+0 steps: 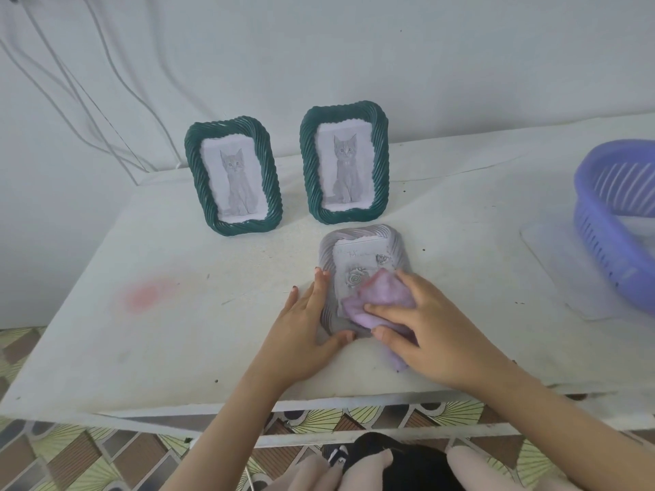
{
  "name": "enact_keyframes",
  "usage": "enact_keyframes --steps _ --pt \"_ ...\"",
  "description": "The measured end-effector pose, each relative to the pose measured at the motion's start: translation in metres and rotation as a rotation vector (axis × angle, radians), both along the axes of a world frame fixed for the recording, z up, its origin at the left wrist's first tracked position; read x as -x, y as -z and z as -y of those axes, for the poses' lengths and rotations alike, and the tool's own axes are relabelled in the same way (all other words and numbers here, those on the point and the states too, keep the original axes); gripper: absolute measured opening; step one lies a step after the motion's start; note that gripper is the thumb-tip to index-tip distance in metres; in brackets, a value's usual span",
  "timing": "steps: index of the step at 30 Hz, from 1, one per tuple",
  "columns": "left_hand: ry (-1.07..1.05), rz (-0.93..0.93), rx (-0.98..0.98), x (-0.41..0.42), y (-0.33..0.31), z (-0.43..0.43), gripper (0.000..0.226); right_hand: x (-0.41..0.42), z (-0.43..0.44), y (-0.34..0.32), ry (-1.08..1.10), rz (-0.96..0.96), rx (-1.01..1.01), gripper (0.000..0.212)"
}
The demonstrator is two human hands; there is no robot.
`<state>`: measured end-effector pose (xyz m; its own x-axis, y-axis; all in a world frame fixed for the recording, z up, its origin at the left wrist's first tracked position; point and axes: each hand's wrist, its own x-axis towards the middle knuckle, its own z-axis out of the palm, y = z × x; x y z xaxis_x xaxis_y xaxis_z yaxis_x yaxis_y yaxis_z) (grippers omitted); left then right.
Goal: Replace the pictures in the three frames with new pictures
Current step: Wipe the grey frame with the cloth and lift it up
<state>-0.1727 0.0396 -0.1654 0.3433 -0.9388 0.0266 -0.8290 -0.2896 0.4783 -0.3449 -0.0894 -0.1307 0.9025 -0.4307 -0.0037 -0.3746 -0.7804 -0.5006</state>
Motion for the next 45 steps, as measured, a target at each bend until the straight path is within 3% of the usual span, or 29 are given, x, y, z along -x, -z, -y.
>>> enact_keyframes --steps 2,5,8,10,14,16,19,23,26,31,34,37,40,43,45 --pt "0.002 -0.005 0.018 0.000 0.000 0.000 0.094 0.005 0.001 0.001 0.090 -0.031 -0.028 0.037" --pt "-0.010 -0.044 0.065 0.000 0.000 -0.001 0.097 0.005 0.002 0.001 0.208 0.123 -0.145 0.024" --pt "-0.031 -0.101 0.141 0.002 0.000 -0.002 0.095 0.001 0.004 -0.006 0.324 0.283 -0.304 0.026" --pt "-0.047 -0.278 0.225 0.003 -0.002 -0.003 0.079 -0.004 0.004 -0.016 0.351 0.395 -0.485 0.032" --pt "-0.044 -0.854 0.446 0.014 -0.023 -0.006 0.038 -0.015 0.000 -0.029 0.375 0.589 -0.888 0.027" --pt "-0.029 -0.990 0.511 0.019 -0.032 -0.006 0.028 -0.021 -0.004 -0.032 0.383 0.640 -0.987 0.025" --pt "-0.075 -1.148 0.537 0.022 -0.042 -0.005 0.031 -0.030 -0.012 -0.032 0.374 0.653 -1.027 0.022" --pt "-0.148 -1.220 0.577 0.019 -0.049 -0.009 0.036 -0.038 -0.019 -0.030 0.320 0.628 -1.044 0.023" --pt "-0.220 -1.191 0.606 0.012 -0.050 -0.012 0.031 -0.041 -0.018 -0.025 0.270 0.569 -0.957 0.021" --pt "-0.505 -0.892 0.573 -0.018 -0.045 -0.024 0.033 -0.035 0.003 -0.003 0.326 0.353 -0.287 0.026" --pt "-0.679 -0.696 0.547 -0.042 -0.042 -0.034 0.040 -0.026 0.013 0.006 0.408 0.261 -0.061 0.034" --pt "-0.767 -0.535 0.486 -0.065 -0.040 -0.043 0.044 -0.021 0.018 0.011 0.465 0.154 0.061 0.044" --pt "-0.759 -0.344 0.284 -0.083 -0.036 -0.048 0.042 -0.019 0.019 0.014 0.465 0.105 0.096 0.049" --pt "-0.714 0.005 0.073 -0.087 -0.027 -0.051 0.045 -0.018 0.016 0.015 0.455 0.095 0.093 0.051" --pt "-0.757 0.127 0.106 -0.079 -0.028 -0.047 0.053 -0.018 0.015 0.013 0.456 0.111 0.065 0.051"
